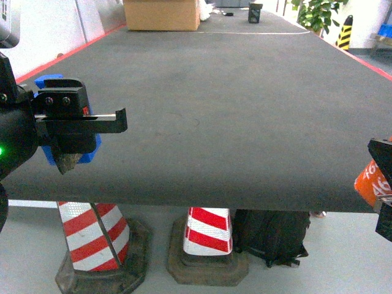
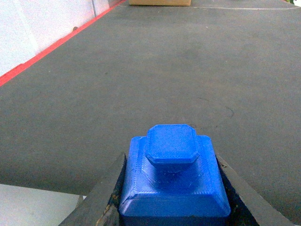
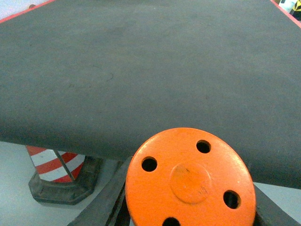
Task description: Sort blue parts and orange caps into right shelf containers
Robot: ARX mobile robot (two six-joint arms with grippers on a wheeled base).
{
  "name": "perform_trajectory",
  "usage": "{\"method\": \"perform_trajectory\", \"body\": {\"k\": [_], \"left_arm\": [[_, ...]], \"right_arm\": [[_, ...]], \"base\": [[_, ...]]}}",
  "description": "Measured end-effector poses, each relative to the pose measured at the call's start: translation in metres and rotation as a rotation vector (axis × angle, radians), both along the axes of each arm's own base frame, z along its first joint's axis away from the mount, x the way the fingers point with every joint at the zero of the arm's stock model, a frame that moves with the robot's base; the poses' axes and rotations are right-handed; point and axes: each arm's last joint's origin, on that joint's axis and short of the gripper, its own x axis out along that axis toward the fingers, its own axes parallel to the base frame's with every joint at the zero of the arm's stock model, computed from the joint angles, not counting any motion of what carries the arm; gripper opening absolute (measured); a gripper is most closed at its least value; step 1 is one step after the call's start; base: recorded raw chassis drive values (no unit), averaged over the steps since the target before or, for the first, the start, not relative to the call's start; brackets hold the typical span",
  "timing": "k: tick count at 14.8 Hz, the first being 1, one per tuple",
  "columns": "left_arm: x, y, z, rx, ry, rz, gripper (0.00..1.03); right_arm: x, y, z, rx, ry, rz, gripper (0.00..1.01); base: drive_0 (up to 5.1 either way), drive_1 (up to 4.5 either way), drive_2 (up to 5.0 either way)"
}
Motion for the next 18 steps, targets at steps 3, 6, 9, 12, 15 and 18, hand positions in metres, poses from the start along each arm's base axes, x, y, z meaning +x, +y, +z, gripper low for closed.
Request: {"method": "perform_trajectory", "body": {"k": [3, 6, 9, 12, 15, 18], "left_arm": [[0.0001, 0.0004, -0.0005, 0.002, 0.004, 0.002, 0.40], [0.0013, 0.0032, -0.0003, 0.002, 0.001, 0.019, 0.40], [0.0006, 0.0014, -0.0005, 0.002, 0.004, 0.007, 0.40], [0.0006, 0.0015, -0.0004, 0.001, 0.002, 0.007, 0.40], [0.0007, 0.0014, -0.0004, 0.002, 0.003, 0.007, 0.40], [0.0007, 0.0014, -0.0003, 0.001, 0.002, 0.006, 0.40]], "right_arm": [[0.0002, 0.0000, -0.0009, -0.003, 0.006, -0.001, 0.44], [-0.0002, 0.0012, -0.0008, -0.001, 0.004, 0.007, 0.44], [-0.0003, 0.0012, -0.0011, -0.002, 0.006, 0.008, 0.44], [-0.0003, 0.0012, -0.0008, -0.002, 0.005, 0.006, 0.44], [-0.0002, 0.0011, -0.0009, 0.000, 0.005, 0.004, 0.44], [-0.0002, 0.0011, -0.0007, 0.002, 0.004, 0.003, 0.44]], "base": [[0.0, 0.00, 0.0], [4.5, -4.01, -0.9], [4.6, -3.96, -1.0], [4.7, -3.86, -0.9], [4.7, -3.81, -0.8], [4.7, -3.83, -0.9]]}}
